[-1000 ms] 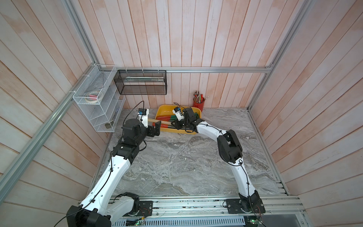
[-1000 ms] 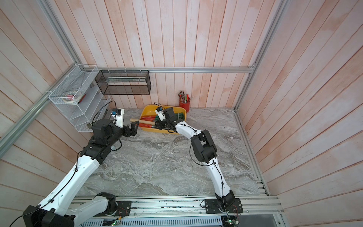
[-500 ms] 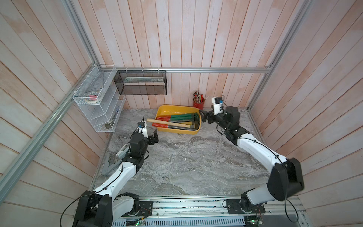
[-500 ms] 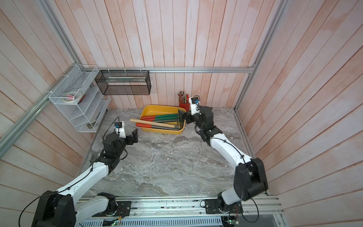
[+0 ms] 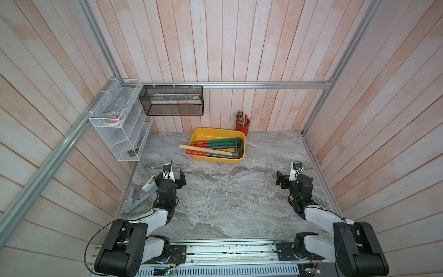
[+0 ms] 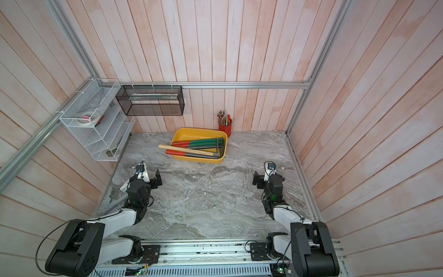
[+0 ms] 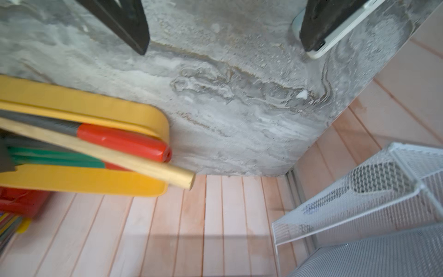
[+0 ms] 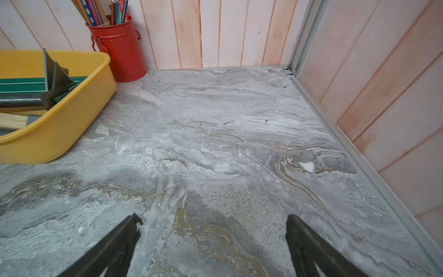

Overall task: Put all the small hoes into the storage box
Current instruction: Reset both arms

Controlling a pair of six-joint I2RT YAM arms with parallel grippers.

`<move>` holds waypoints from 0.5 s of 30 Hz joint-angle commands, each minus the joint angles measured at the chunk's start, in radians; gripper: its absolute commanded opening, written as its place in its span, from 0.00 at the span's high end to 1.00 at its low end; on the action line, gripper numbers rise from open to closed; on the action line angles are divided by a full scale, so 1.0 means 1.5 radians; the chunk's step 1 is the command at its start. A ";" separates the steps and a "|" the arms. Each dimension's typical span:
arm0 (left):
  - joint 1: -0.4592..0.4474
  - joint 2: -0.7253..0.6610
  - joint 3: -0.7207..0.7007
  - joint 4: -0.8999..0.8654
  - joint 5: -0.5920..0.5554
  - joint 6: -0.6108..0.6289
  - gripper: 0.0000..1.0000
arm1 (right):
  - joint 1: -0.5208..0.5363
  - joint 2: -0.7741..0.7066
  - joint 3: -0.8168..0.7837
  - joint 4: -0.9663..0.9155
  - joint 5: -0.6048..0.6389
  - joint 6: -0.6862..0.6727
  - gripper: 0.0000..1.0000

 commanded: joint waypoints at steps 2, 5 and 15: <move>0.033 0.039 -0.050 0.256 0.065 0.043 0.00 | -0.010 0.025 -0.064 0.236 0.052 -0.019 0.02; 0.065 0.108 -0.050 0.332 0.082 0.021 0.00 | -0.023 0.048 -0.054 0.263 0.039 -0.033 0.02; 0.093 0.191 0.033 0.238 0.172 0.017 0.00 | -0.064 0.261 -0.063 0.525 0.002 0.002 0.02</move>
